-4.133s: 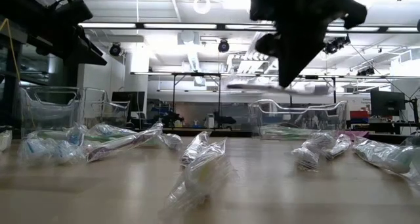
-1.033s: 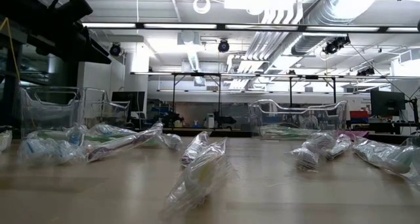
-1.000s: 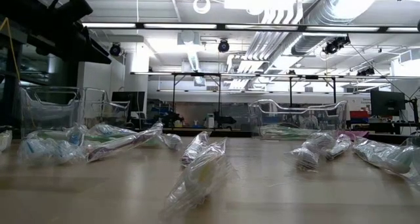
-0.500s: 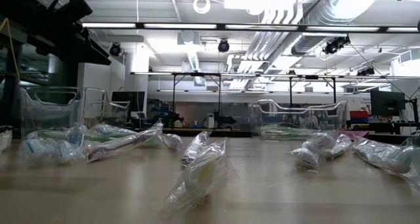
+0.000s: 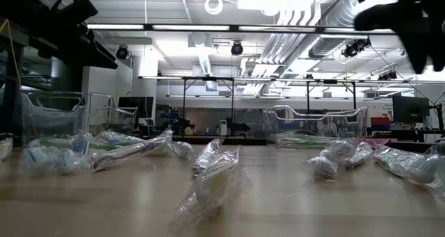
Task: Pick & Place Toothbrushes
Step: Put the violet toothbrush into the green bin
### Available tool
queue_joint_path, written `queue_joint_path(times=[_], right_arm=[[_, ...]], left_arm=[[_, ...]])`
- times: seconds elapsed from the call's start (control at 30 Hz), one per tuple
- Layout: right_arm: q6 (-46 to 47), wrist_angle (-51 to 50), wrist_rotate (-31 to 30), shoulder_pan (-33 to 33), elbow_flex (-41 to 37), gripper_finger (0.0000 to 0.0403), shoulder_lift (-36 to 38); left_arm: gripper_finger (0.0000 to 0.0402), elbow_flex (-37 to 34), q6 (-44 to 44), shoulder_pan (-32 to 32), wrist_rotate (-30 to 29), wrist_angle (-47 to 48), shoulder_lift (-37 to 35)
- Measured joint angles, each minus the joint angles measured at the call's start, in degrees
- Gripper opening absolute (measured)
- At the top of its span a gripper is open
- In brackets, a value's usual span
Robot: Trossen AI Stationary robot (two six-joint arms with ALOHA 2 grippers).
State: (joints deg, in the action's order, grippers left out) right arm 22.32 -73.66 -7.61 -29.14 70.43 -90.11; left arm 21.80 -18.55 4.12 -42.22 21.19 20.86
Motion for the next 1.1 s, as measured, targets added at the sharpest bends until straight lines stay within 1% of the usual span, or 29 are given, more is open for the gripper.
queue_joint_path(times=[0.03, 0.13, 0.27, 0.33, 0.43, 0.57, 0.63, 0.8, 0.9, 1.0, 1.1], right_arm=[[-2.2, 1.0, -1.1, 0.3, 0.0, 0.0092, 0.0], [-5.9, 4.7, -1.5, 1.9, -0.6, 0.0110, -0.1], [-11.3, 11.5, -1.9, 4.0, -2.9, 0.0146, -0.2], [-14.5, 15.1, -3.0, 5.1, -4.4, 0.0163, -0.2], [-19.1, 20.4, -3.9, 6.9, -6.5, 0.0180, -0.2], [-23.9, 27.0, -4.0, 9.3, -8.5, 0.0185, -0.2], [-24.4, 30.3, -3.8, 10.3, -9.5, 0.0185, -0.2], [-27.6, 35.3, 3.0, 11.8, -11.8, 0.0185, -0.2], [-30.6, 39.3, 4.8, 11.7, -13.9, 0.0185, -0.2], [-32.6, 42.4, 5.1, 11.5, -15.8, 0.0185, -0.2], [-33.1, 46.2, 6.3, 11.5, -17.6, 0.0185, -0.2]], left_arm=[[0.0221, 0.0, 0.0, 0.0, 0.0, 0.0, 0.0], [0.0221, 0.0, 0.0, 0.0, 0.1, 0.0, 0.0], [0.0221, 0.0, 0.0, 0.0, 0.2, 0.0, 0.0], [0.0221, 0.0, 0.0, 0.0, 0.2, 0.0, 0.0], [0.0221, 0.0, 0.0, 0.0, 0.2, 0.0, 0.0], [0.0221, 0.0, 0.0, 0.0, 0.3, 0.0, 0.0], [0.0221, 0.0, 0.0, 0.0, 0.4, 0.1, 0.0], [0.0221, 0.0, 0.1, 0.0, 0.4, 0.6, 0.0], [0.0221, 0.0, 0.8, 0.0, 0.4, 1.3, 0.0], [0.0221, 0.0, 0.9, 0.0, 0.4, 1.7, 0.0], [0.0221, 0.0, 0.9, 0.0, 0.4, 1.7, 0.0]])
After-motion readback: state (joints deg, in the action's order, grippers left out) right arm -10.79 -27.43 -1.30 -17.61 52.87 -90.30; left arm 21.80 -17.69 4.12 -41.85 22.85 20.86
